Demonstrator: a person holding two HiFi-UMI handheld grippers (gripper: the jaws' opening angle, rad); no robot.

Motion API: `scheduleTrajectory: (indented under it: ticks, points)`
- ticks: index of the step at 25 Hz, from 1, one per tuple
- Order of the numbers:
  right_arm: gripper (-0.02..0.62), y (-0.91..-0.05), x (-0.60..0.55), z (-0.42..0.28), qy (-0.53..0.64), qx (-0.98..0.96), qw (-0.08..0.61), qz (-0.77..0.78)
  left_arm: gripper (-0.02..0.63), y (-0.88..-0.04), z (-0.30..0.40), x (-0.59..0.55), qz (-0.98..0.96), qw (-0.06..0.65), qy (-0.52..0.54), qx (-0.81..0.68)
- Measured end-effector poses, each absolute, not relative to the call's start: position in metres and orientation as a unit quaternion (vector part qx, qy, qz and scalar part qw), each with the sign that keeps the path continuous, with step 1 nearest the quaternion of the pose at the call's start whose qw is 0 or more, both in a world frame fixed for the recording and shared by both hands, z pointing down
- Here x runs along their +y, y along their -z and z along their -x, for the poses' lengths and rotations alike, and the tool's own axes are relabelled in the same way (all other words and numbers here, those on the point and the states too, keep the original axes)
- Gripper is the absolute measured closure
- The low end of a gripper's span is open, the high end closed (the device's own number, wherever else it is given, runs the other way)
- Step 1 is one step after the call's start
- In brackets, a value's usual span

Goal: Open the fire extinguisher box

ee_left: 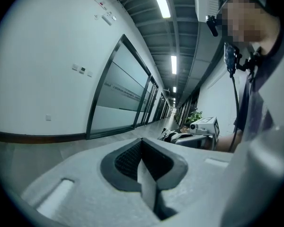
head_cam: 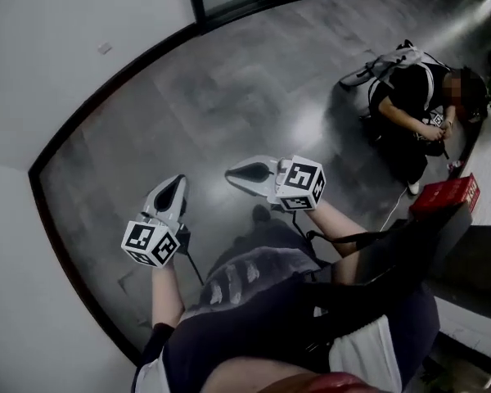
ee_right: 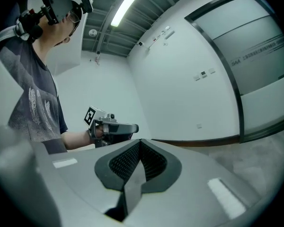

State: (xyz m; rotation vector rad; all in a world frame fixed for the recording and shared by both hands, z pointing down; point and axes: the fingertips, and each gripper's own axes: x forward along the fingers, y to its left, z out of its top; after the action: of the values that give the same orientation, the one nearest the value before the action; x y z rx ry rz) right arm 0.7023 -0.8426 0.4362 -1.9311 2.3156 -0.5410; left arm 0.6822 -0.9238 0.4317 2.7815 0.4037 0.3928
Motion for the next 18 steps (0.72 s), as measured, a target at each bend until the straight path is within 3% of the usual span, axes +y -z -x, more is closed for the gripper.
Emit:
scheduleTrajectory:
  ticks: [11,18]
  points:
    - [0.595,-0.455,-0.774,-0.789,0.199,0.711,0.059,0.672,0.606,-0.443,-0.781,-0.853,-0.952,0.141,-0.165,0.214]
    - [0.595,-0.466,-0.822,-0.865,0.215,0.724,0.054,0.654,0.606,-0.451,-0.856,-0.905,-0.957,0.14,-0.157,0.197]
